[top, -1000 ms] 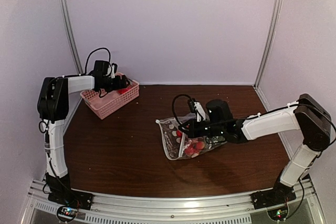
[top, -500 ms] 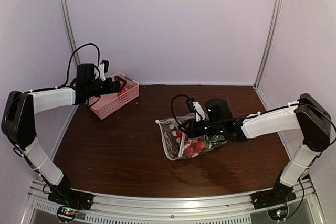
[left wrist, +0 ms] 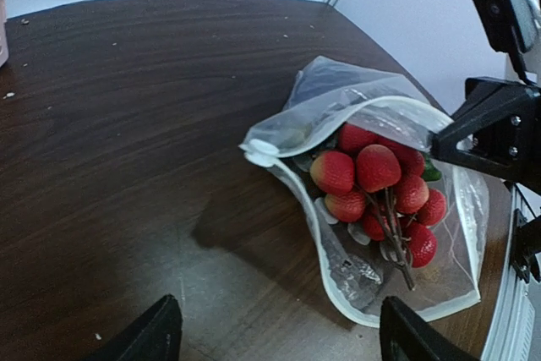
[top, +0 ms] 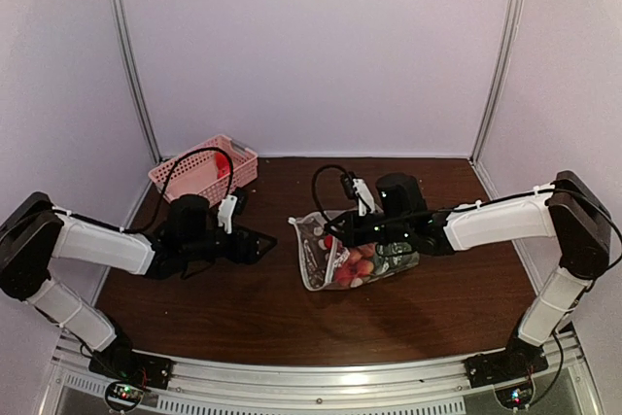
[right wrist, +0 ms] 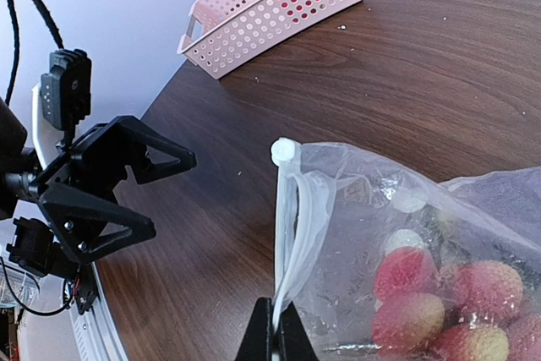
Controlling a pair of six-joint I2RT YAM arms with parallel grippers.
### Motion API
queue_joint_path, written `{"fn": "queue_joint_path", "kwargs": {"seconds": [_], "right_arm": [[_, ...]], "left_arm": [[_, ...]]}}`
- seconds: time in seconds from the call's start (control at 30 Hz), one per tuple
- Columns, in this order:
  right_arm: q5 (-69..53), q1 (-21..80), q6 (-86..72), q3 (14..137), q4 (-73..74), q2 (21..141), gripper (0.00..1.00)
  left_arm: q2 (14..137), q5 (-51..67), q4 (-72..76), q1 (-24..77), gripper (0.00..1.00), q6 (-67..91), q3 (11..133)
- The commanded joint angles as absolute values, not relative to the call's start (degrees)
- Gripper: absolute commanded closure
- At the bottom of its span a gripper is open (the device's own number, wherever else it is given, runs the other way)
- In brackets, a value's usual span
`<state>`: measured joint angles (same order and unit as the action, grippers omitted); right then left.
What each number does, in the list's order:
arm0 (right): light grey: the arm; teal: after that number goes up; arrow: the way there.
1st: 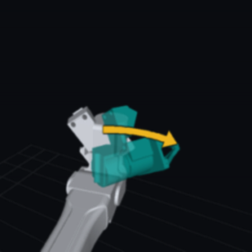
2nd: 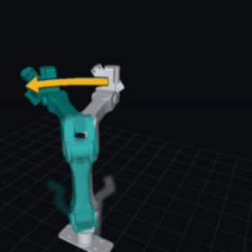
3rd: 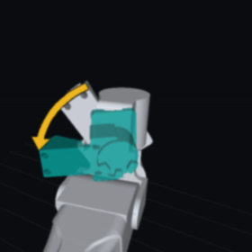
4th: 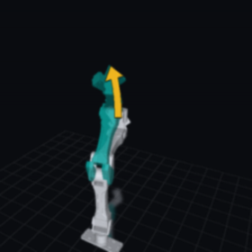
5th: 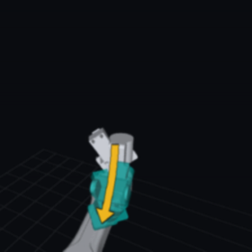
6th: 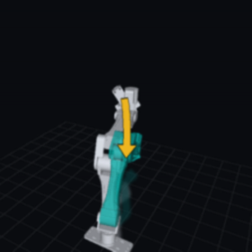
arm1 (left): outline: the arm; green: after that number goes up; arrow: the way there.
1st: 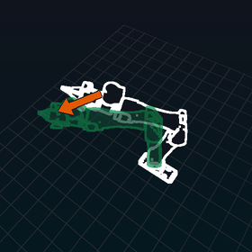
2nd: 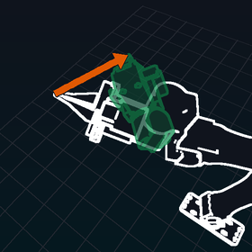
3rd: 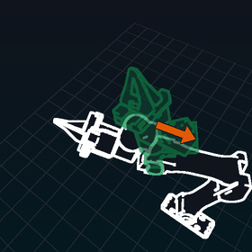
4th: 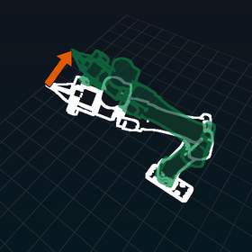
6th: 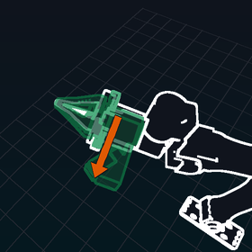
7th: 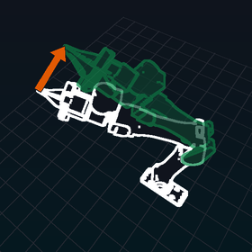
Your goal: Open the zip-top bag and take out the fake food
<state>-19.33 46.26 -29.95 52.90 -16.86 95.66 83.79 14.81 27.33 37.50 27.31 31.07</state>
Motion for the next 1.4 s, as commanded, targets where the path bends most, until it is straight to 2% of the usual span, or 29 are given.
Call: {"fn": "queue_joint_path", "kwargs": {"seconds": [0.0, 0.4, 0.9, 1.03, 1.23, 1.37], "right_arm": [[-19.47, 46.43, -29.92, 54.05, -16.55, 96.41, 1.00], [-19.37, 46.49, -30.22, 54.00, -16.45, 96.59, 1.00], [-18.99, 46.48, -30.11, 53.79, -16.83, 97.10, 1.00], [-19.04, 46.44, -30.15, 53.64, -16.94, 97.21, 1.00], [-18.88, 46.49, -29.88, 53.36, -16.64, 97.05, 1.00], [-18.67, 46.41, -29.64, 53.13, -16.50, 96.73, 1.00]], "left_arm": [[86.34, 15.74, 38.58, 41.85, 0.19, 28.91, 30.07], [98.50, 15.52, 41.60, 51.83, 0.27, 30.16, 37.86], [108.83, 16.99, 39.43, 52.63, 0.49, 33.45, 44.96], [109.66, 16.65, 37.03, 52.60, 0.58, 33.43, 46.08], [108.68, 16.01, 35.72, 52.63, 0.84, 33.52, 46.59], [106.38, 13.93, 32.88, 52.64, 0.97, 33.40, 46.39]]}}
